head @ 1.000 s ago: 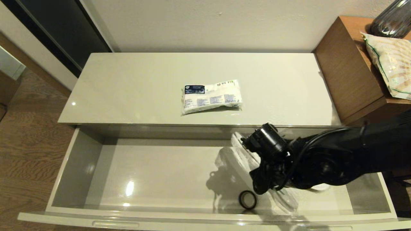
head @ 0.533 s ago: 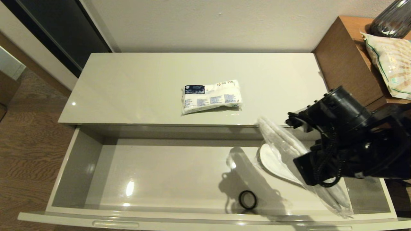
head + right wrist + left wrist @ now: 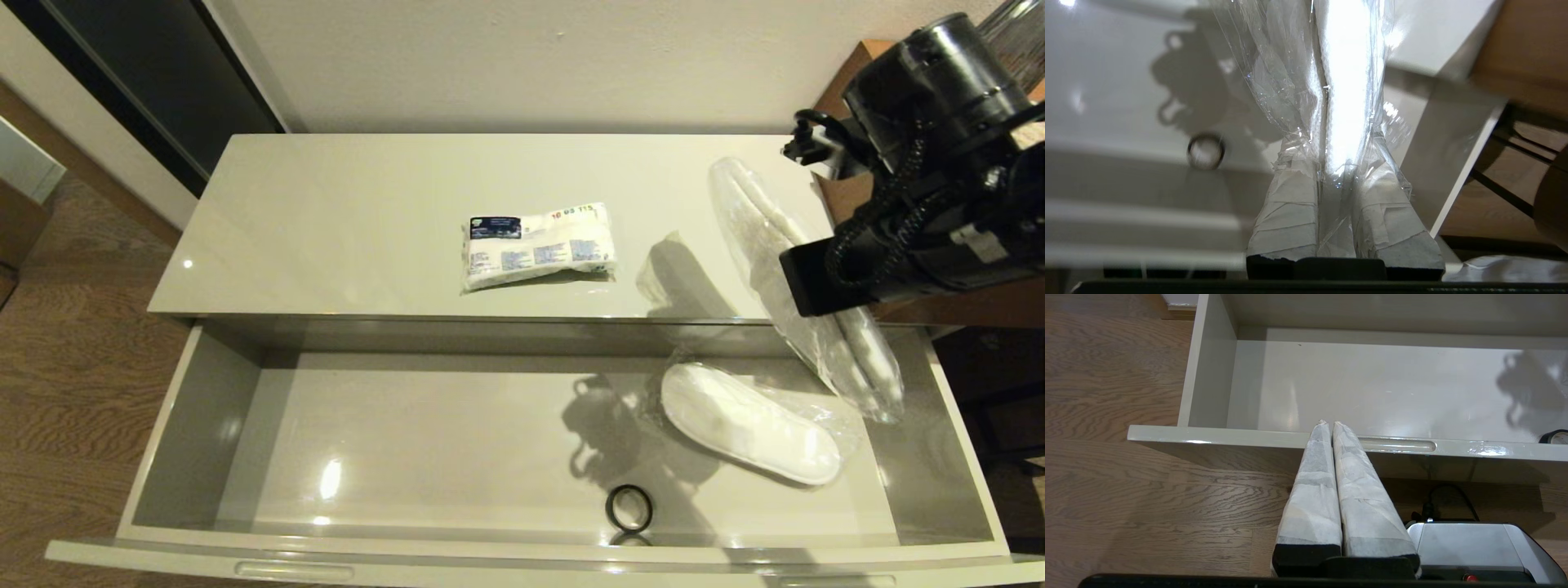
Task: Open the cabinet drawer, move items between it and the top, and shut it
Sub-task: Place the disposable slippers on the table
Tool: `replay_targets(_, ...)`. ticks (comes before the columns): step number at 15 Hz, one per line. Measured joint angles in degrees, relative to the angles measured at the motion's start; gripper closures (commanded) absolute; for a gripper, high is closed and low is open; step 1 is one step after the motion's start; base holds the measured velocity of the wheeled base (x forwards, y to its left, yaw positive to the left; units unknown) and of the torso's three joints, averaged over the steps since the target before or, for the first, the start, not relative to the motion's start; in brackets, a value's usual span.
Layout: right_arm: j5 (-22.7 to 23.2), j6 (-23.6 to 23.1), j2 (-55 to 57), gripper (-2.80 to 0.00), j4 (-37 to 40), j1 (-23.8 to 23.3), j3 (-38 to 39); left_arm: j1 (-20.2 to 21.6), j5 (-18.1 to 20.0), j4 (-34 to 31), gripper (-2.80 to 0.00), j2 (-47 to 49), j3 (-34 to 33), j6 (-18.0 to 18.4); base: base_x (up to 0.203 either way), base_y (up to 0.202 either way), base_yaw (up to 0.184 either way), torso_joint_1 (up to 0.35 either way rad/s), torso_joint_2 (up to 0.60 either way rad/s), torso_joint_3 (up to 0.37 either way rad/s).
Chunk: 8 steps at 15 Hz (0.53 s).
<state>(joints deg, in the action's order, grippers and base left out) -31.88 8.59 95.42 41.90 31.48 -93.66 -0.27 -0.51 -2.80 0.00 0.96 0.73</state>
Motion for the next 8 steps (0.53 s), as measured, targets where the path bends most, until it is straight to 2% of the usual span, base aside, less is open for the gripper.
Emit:
replay_targets(4, -3.43, 0.18, 13.73, 0.0, -0.95, -7.91, -14.2, 0.0, 0.0, 0.0, 0.0, 0.0, 0.0, -0.02, 0.0, 0.0, 0.0, 0.0, 0.0, 0.0)
replay_targets(8, -7.17, -1.2, 23.05, 0.0, -7.86, -11.88, -17.49, 0.0, 0.0, 0.02, 0.0, 0.0, 0.0, 0.01, 0.0, 0.0, 0.0, 0.0, 0.0, 0.0)
